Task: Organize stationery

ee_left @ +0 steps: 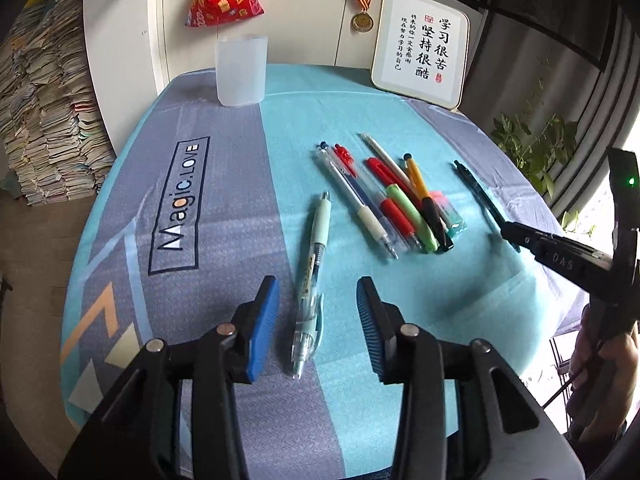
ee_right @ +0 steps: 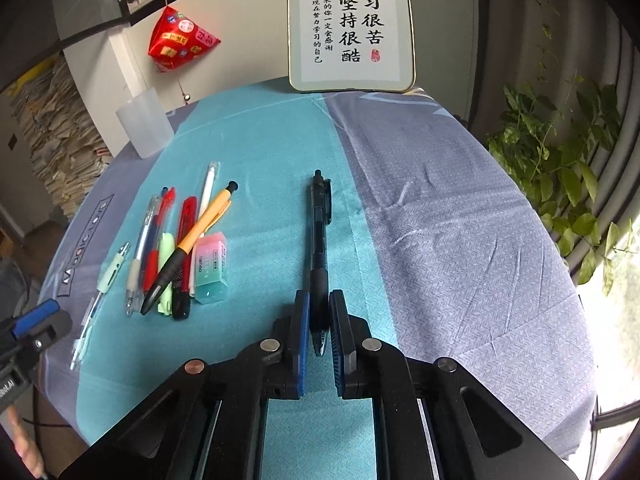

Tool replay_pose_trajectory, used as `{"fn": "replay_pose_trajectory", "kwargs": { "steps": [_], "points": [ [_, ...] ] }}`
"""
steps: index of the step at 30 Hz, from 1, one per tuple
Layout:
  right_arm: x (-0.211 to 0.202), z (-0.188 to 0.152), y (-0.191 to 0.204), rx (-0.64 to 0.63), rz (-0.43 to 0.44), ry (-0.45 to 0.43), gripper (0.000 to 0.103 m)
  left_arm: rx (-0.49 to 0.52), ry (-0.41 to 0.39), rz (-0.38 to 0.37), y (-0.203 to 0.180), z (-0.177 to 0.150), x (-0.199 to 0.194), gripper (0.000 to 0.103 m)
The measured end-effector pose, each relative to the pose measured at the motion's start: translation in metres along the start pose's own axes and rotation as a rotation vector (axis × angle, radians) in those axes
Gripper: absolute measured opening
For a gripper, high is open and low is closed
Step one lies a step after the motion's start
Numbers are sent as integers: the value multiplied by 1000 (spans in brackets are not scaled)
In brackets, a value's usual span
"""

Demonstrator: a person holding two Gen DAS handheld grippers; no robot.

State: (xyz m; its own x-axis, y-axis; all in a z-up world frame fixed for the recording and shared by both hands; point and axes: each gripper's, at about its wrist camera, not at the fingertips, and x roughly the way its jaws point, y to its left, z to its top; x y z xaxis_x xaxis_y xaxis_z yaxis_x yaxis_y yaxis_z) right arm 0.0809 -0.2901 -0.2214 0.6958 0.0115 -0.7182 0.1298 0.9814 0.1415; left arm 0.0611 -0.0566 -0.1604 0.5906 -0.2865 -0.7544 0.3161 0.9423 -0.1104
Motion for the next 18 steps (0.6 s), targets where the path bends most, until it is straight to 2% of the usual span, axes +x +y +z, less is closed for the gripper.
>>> {"fn": "replay_pose_trajectory", "kwargs": {
  "steps": [2,3,4,7,9,13,16,18],
  "points": [
    [-2,1,0,5,9,-4,11,29,20,19,-3,-4,7,30],
    [-2,1,0,5,10,-5,11,36,44,12,-4,-6,13,19],
    [-3,1,0,5,10,-8,11,38,58,5,-4,-8,17,13],
    [-8,3,0,6,17,-20,11,31,36,-20,-1,-3,11,13],
    [-17,7,1,1,21,-42,11,42,-1,-7,-1,4,0,13],
    [-41,25,5,-15,57,-108,11,49,-88,-30,4,25,-31,13],
    [-58,41,12,-41,74,-154,11,56,-140,-7,7,40,-48,13],
    [-67,51,17,-52,98,-179,11,48,-168,-18,11,50,-58,13]
  ]
}}
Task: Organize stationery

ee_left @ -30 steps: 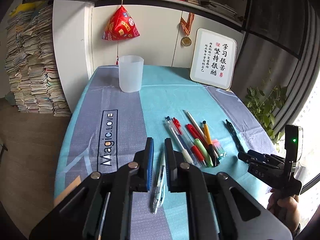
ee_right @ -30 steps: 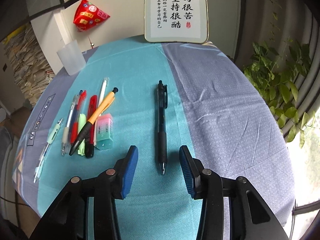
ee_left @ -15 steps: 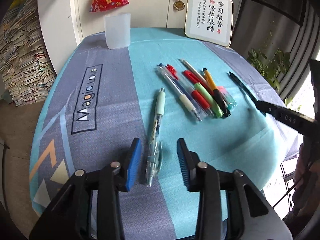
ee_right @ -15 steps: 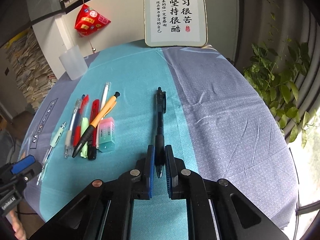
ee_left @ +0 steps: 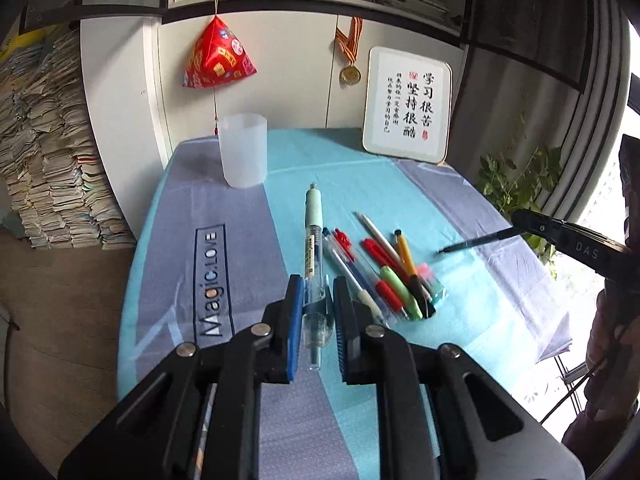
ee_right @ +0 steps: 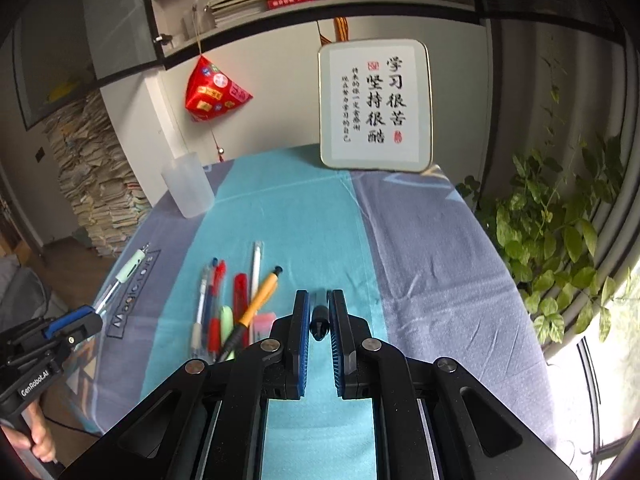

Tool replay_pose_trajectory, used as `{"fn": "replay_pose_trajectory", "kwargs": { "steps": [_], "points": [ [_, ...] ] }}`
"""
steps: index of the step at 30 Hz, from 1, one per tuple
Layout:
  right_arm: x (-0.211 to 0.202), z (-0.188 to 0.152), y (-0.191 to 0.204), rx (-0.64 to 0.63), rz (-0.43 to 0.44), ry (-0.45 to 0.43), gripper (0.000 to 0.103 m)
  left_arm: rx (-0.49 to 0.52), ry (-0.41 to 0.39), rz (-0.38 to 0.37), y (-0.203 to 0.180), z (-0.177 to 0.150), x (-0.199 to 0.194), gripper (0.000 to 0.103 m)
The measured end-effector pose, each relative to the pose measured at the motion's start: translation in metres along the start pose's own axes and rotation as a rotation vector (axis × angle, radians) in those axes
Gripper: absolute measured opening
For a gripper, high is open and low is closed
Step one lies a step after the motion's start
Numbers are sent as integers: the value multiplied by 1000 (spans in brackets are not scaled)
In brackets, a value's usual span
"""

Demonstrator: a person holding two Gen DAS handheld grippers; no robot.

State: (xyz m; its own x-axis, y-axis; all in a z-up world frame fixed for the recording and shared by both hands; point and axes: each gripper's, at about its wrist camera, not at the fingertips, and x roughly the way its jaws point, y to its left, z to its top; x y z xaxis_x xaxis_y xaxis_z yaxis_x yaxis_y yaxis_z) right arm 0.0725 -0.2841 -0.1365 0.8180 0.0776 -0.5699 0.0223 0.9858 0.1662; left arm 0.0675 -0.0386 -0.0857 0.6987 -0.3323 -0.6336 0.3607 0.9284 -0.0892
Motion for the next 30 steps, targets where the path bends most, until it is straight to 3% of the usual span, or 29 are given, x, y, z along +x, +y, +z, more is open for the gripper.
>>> {"fn": "replay_pose_trajectory", "kwargs": {
  "steps": [5,12,17,23,30],
  "points": [
    [-8,25,12,-25,64,-41,10,2,-51,29,11,23,-9,13],
    [-9,48,30,-59,111,-64,10,-6,-66,9,26,46,-9,13],
    [-2,82,51,-80,170,-92,10,-16,-79,5,40,75,-5,13],
    [18,130,86,-119,220,-110,8,22,-11,-4,58,115,23,13],
    [56,169,127,-169,255,-103,8,115,192,-3,82,154,76,13]
  ]
}}
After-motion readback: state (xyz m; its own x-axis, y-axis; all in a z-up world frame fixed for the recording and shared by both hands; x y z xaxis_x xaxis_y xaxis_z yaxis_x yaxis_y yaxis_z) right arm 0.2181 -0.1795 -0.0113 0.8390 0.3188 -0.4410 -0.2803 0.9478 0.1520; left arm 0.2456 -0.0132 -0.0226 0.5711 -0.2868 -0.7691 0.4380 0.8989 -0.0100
